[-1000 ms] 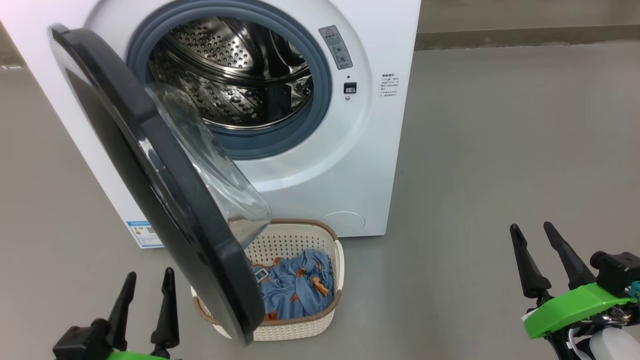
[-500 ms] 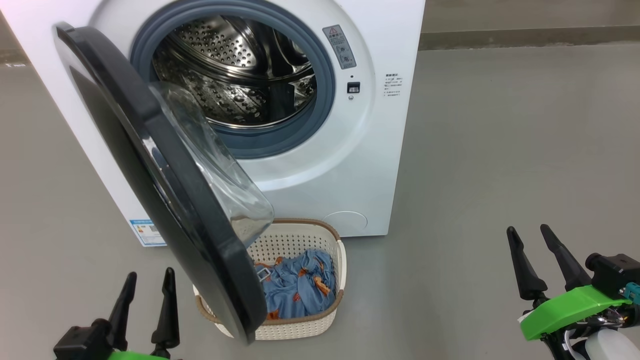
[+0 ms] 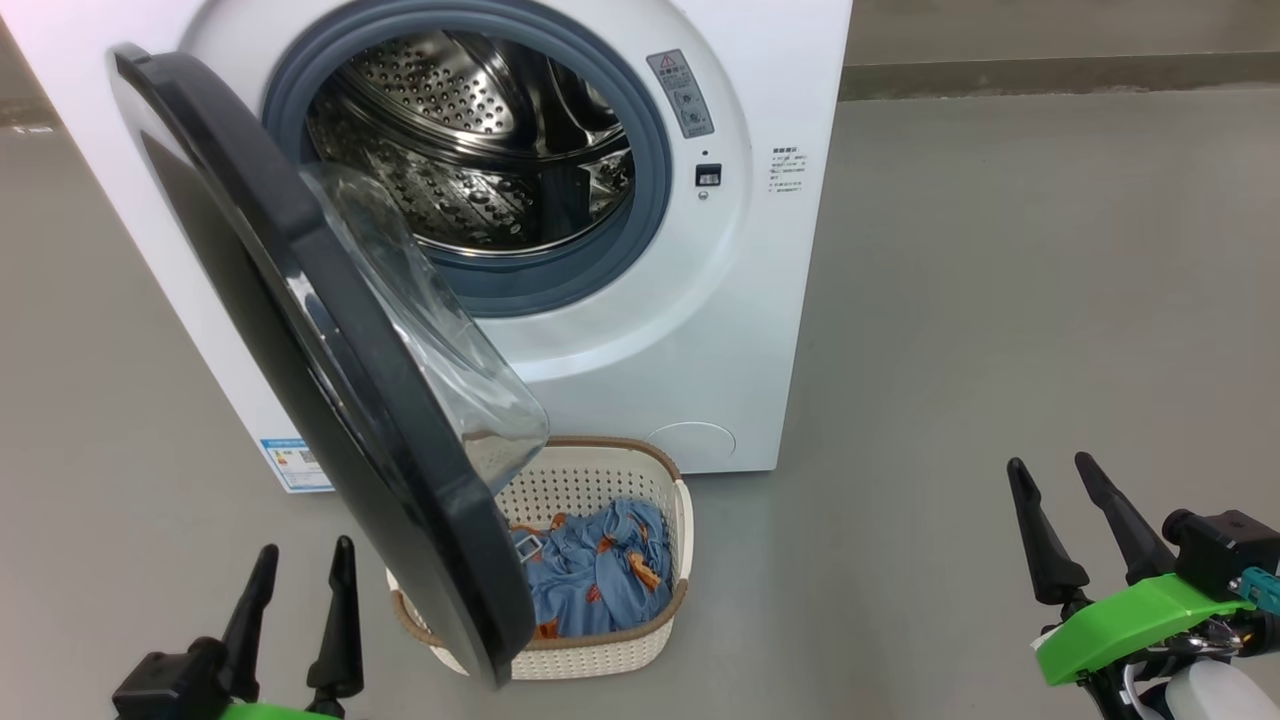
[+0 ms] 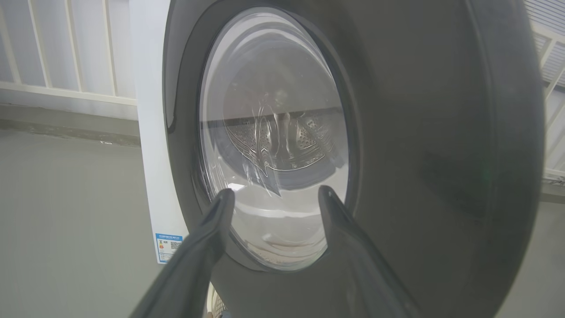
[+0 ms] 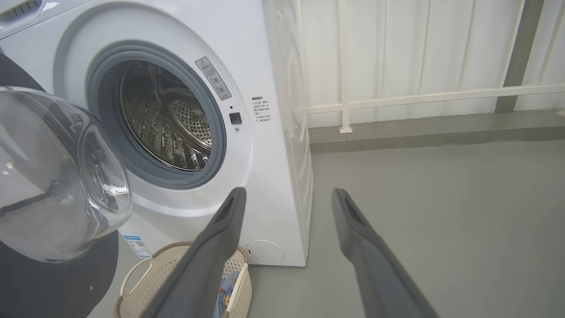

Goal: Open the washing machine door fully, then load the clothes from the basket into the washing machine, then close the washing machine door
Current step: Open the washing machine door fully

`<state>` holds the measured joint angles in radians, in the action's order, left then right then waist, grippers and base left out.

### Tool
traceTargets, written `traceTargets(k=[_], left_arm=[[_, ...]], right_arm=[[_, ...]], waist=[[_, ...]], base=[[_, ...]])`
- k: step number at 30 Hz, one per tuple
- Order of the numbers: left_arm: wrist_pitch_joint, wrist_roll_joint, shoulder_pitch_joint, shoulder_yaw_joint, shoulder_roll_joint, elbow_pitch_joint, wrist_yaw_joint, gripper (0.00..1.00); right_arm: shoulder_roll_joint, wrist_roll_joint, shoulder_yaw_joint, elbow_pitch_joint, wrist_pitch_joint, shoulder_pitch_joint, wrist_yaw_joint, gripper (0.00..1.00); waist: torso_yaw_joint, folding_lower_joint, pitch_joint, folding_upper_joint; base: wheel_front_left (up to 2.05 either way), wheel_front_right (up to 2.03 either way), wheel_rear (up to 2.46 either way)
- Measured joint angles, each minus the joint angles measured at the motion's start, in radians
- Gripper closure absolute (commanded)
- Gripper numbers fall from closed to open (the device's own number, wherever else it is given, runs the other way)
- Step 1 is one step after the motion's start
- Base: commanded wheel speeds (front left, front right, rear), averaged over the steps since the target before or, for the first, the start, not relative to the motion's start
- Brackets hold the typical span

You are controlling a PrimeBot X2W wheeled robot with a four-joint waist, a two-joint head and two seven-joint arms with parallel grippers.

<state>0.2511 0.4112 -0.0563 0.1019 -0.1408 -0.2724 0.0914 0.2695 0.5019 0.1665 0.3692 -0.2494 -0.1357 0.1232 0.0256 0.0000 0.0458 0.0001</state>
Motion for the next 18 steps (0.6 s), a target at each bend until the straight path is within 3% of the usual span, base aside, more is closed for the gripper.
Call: traceTargets(k=[18], left_arm=[[-0.018, -0.005, 0.000, 0.024, -0.016, -0.016, -0.024, 0.02]], right_arm=[[0.001, -0.001, 0.005, 0.005, 0.000, 0.000, 0.000, 0.00]], waist=[[-0.003, 0.0000, 0.000, 0.0000]], base=[[0.00, 0.00, 0.00]])
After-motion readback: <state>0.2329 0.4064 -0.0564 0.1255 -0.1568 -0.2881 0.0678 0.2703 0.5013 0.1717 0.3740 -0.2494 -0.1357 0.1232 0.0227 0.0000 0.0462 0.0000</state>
